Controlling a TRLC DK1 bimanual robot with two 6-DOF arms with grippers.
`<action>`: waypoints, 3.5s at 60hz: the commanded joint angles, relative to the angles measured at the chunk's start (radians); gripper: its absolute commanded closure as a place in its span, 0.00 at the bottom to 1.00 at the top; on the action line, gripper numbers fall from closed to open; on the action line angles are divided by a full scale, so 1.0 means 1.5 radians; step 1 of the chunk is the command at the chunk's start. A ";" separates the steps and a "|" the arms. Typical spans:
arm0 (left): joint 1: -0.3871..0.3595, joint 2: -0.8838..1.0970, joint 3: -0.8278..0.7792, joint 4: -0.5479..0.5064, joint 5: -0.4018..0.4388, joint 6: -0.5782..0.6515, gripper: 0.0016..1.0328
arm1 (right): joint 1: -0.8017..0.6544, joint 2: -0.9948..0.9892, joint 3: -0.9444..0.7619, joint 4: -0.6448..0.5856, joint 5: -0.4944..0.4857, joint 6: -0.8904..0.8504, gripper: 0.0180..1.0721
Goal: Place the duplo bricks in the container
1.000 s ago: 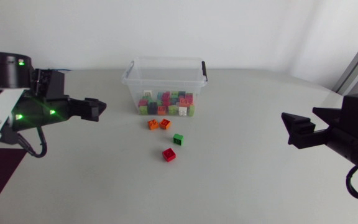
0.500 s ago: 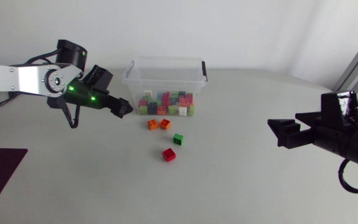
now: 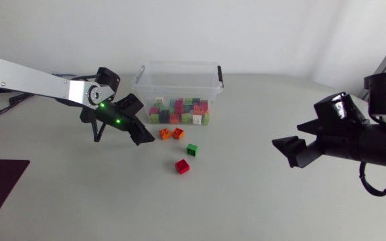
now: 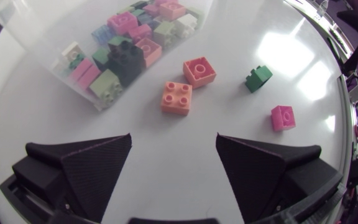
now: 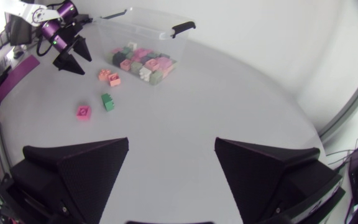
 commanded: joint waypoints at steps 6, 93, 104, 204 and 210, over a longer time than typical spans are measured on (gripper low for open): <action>0.004 0.050 0.047 -0.012 0.054 0.043 0.11 | 0.027 0.055 0.011 -0.006 -0.007 -0.076 0.05; -0.062 0.151 0.058 0.044 0.069 0.098 0.64 | 0.199 0.327 0.151 0.041 0.048 -0.104 0.09; -0.052 0.090 0.017 0.030 0.069 0.098 0.65 | 0.209 0.391 0.173 0.061 0.048 -0.110 0.11; 0.006 -0.027 0.163 0.206 0.130 -0.150 0.62 | 0.285 0.762 0.466 0.041 0.053 -0.142 0.44; 0.004 -0.016 0.178 0.205 0.128 -0.155 0.62 | 0.287 0.771 0.479 0.009 0.055 -0.151 0.51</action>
